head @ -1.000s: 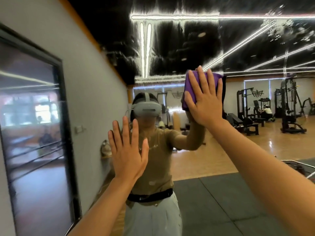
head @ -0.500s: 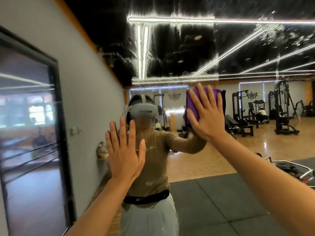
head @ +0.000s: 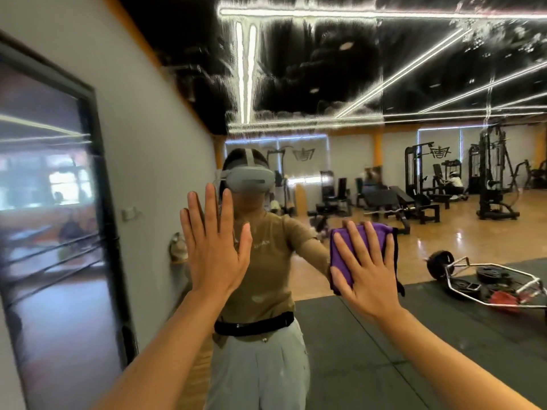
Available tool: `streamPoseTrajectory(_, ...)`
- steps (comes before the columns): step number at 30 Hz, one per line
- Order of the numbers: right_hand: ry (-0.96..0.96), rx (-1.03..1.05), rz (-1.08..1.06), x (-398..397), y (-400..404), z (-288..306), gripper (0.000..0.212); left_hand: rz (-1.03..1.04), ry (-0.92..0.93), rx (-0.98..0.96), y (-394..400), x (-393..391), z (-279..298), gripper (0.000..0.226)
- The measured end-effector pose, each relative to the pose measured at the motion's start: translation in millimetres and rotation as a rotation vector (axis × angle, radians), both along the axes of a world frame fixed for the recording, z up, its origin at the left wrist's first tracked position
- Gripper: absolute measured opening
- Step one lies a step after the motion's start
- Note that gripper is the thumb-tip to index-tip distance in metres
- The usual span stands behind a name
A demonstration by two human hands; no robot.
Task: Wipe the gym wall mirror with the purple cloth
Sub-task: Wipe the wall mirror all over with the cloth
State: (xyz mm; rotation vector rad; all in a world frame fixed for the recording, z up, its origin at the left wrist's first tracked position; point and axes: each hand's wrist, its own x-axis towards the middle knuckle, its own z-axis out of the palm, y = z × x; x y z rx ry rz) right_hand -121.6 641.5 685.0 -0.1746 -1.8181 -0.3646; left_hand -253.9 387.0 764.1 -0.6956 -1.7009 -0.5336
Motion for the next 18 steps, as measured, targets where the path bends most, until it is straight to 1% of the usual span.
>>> streamPoseTrajectory(5, -0.053, -0.011, 0.01, 5.1, -4.7, 16.7, 0.062, -0.034, -0.004, -0.03, -2.1, 1.9, -9.6, 0.069)
streamPoseTrajectory(10, 0.009, -0.089, -0.007, -1.8, -10.8, 96.1, 0.064, -0.04, -0.004, -0.023, -1.2, 0.8, -9.6, 0.069)
streamPoseTrajectory(12, 0.03, -0.095, -0.006, -4.7, -12.6, 106.7, 0.064, -0.03, 0.002, -0.02, -0.6, 0.3, -9.5, 0.069)
streamPoseTrajectory(13, 0.045, -0.094, -0.003, -5.7, -11.9, 101.4, 0.064, -0.032, 0.001, -0.018, -0.2, 1.0, -9.4, 0.069)
streamPoseTrajectory(15, 0.069, -0.093, 0.005, -6.3, -9.6, 69.8, 0.063, -0.064, -0.004, -0.015, -0.1, 4.2, -11.5, 0.067)
streamPoseTrajectory(18, 0.027, -0.079, 0.006, -3.2, -8.5, -10.1, 0.062, -0.09, 0.02, -0.065, -7.4, 3.6, -22.2, 0.067)
